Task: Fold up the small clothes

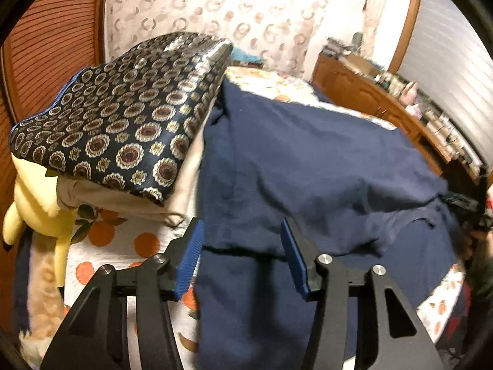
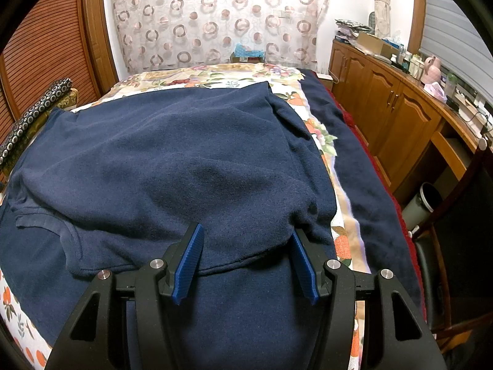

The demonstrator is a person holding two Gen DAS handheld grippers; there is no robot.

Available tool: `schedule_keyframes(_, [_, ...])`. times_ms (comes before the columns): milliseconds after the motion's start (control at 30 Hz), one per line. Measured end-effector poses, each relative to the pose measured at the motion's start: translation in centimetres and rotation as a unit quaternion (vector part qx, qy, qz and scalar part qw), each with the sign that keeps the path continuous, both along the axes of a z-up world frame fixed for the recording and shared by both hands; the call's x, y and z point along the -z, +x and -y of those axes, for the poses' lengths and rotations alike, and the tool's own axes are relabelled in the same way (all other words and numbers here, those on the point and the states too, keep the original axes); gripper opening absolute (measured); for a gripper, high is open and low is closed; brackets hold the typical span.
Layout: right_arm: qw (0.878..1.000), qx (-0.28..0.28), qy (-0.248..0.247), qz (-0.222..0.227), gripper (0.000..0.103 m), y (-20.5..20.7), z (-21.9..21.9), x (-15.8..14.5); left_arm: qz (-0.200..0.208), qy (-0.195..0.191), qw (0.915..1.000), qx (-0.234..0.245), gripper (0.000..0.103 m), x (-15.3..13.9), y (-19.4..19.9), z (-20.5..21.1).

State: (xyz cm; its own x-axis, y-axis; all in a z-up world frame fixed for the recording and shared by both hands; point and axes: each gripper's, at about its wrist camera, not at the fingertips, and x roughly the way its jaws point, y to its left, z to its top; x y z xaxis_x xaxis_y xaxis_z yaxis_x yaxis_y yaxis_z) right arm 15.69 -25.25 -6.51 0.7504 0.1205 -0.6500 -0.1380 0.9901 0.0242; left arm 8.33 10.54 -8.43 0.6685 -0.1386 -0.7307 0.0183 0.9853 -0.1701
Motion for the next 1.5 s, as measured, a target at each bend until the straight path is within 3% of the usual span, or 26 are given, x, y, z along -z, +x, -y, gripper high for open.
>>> schedule_keyframes(100, [1.0, 0.0, 0.0, 0.0, 0.058, 0.0, 0.0, 0.0, -0.013, 0.001, 0.9999, 0.001, 0.051, 1.0, 0.3, 0.0])
schedule_keyframes(133, [1.0, 0.0, 0.0, 0.0, 0.058, 0.0, 0.0, 0.0, -0.011, 0.0, 0.9999, 0.005, 0.044, 1.1, 0.2, 0.1])
schedule_keyframes(167, [1.0, 0.0, 0.0, 0.0, 0.058, 0.0, 0.0, 0.0, -0.009, 0.005, 0.9999, 0.007, 0.025, 1.1, 0.2, 0.2])
schedule_keyframes(267, [1.0, 0.002, -0.001, 0.0, 0.058, 0.0, 0.0, 0.0, 0.004, 0.011, 0.9999, 0.012, 0.014, 0.6, -0.1, 0.3])
schedule_keyframes(567, [1.0, 0.001, -0.001, 0.0, 0.058, 0.0, 0.0, 0.0, 0.04, 0.03, 0.9985, 0.023, 0.011, -1.3, -0.6, 0.8])
schedule_keyframes(867, [1.0, 0.002, -0.004, 0.0, 0.058, 0.0, 0.0, 0.0, 0.103, 0.005, 0.9946, 0.01, 0.01, -4.9, -1.7, 0.6])
schedule_keyframes(1167, [1.0, 0.001, -0.002, -0.001, 0.058, 0.1, 0.2, 0.0, 0.083, 0.022, 0.9959, 0.029, 0.01, -5.0, 0.3, 0.7])
schedule_keyframes(1367, [1.0, 0.002, -0.002, -0.001, 0.058, 0.1, 0.2, 0.0, 0.064, 0.062, 0.995, 0.045, 0.01, -4.5, 2.4, 1.1])
schedule_keyframes(1500, [1.0, 0.002, -0.002, -0.001, 0.058, 0.1, 0.2, 0.0, 0.066, 0.053, 0.9947, 0.058, 0.007, -5.1, 2.3, 1.6])
